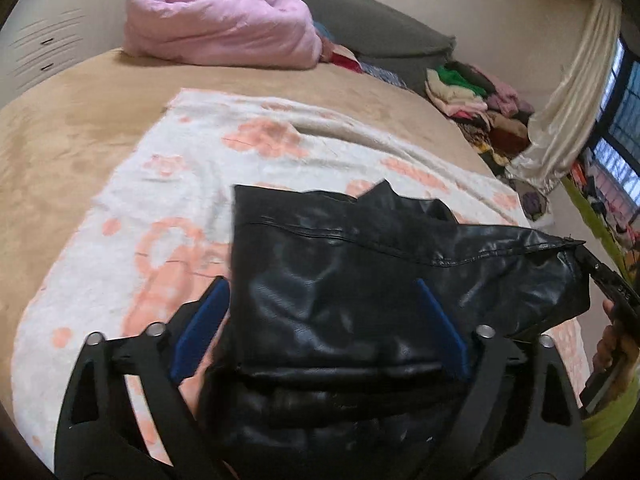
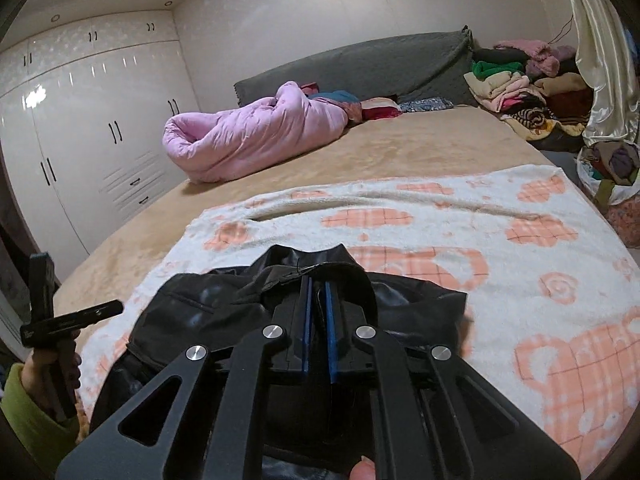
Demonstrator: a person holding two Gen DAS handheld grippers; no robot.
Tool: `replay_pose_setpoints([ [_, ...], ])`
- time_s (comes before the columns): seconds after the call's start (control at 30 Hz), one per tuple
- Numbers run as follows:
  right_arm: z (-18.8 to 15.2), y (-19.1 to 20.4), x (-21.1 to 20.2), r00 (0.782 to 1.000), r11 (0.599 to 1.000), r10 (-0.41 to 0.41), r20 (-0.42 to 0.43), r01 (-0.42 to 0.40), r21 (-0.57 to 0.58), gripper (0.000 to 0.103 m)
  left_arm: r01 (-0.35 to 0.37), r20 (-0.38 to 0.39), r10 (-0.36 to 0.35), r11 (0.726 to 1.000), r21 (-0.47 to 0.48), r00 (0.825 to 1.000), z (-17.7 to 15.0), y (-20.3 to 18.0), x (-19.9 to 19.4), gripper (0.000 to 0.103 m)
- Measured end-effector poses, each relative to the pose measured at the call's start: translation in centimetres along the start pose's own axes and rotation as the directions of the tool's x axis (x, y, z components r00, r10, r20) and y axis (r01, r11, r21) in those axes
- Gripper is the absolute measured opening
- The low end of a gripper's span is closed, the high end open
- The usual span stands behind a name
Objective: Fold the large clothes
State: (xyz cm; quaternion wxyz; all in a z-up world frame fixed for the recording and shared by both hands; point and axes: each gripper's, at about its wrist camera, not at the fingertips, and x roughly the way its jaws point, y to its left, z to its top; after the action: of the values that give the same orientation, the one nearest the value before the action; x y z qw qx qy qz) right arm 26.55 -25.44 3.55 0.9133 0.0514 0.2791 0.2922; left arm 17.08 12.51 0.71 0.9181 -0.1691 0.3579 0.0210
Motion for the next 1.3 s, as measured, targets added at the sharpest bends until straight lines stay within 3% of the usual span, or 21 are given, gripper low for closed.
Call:
replay_pose_setpoints([
  [0.13,-0.8,-0.1,-0.7,1.000,1.000,-0.014,-0.008,0.014,0.006,0.006,0.014,-0.044,-0.012,0.999,0.046,0.999,0.5,-1.3,2.4,0.041],
  [0.23,-1.1,-0.2,-0.7,0.999,1.000,-0.028,-0.015,0.028,0.006,0.006,0.009,-0.107,0.003,0.994,0.107,0.994,0.1,-2.5,4.3,0.023],
  [0.37,-1.4,-0.1,-0.1,0.997,0.998,-0.052,-0.050,0.051,-0.024,0.006,0.021,-0.185,0.001,0.993,0.116,0.983,-1.3,-2.8,6.4,0.022],
  [0.57,-1.9,-0.3,0.8,0.994,0.997,-0.069,-0.086,0.067,-0.022,0.006,0.015,-0.204,0.009,0.993,0.114,0.979,-2.3,-2.5,7.6,0.022],
  [0.67,-2.0,-0.9,1.2,0.988,0.995,-0.095,-0.125,0.095,-0.004,0.015,0.012,-0.206,0.014,0.992,0.123,0.978,-2.3,-2.6,7.6,0.022],
  [0.73,-2.1,-1.7,1.2,0.985,0.994,-0.101,-0.142,0.106,0.029,0.033,0.011,-0.207,0.016,0.992,0.126,0.978,-2.4,-2.6,7.6,0.022],
  [0.83,-1.8,-2.6,0.4,0.985,0.986,-0.135,-0.106,0.144,0.078,0.034,-0.001,-0.200,0.030,0.990,0.144,0.979,-2.6,-2.9,7.6,0.022],
  [0.97,-2.2,0.0,1.5,0.982,0.986,-0.168,-0.085,0.168,-0.011,0.034,-0.029,-0.190,0.062,0.984,0.176,0.980,-3.0,-3.5,7.7,0.022],
  [1.13,-3.1,3.7,5.2,0.977,0.980,-0.155,-0.144,0.134,-0.144,0.034,-0.045,-0.183,0.081,0.980,0.194,0.980,-3.0,-3.7,7.9,0.022],
  [1.23,-4.2,3.7,7.6,0.950,0.969,-0.213,-0.230,0.176,-0.172,0.032,-0.037,-0.186,0.073,0.981,0.189,0.980,-2.9,-3.7,8.0,0.022],
  [1.3,-5.5,2.9,9.3,0.918,0.962,-0.252,-0.307,0.202,-0.186,0.030,-0.034,-0.186,0.069,0.982,0.186,0.980,-3.0,-3.6,8.0,0.022],
])
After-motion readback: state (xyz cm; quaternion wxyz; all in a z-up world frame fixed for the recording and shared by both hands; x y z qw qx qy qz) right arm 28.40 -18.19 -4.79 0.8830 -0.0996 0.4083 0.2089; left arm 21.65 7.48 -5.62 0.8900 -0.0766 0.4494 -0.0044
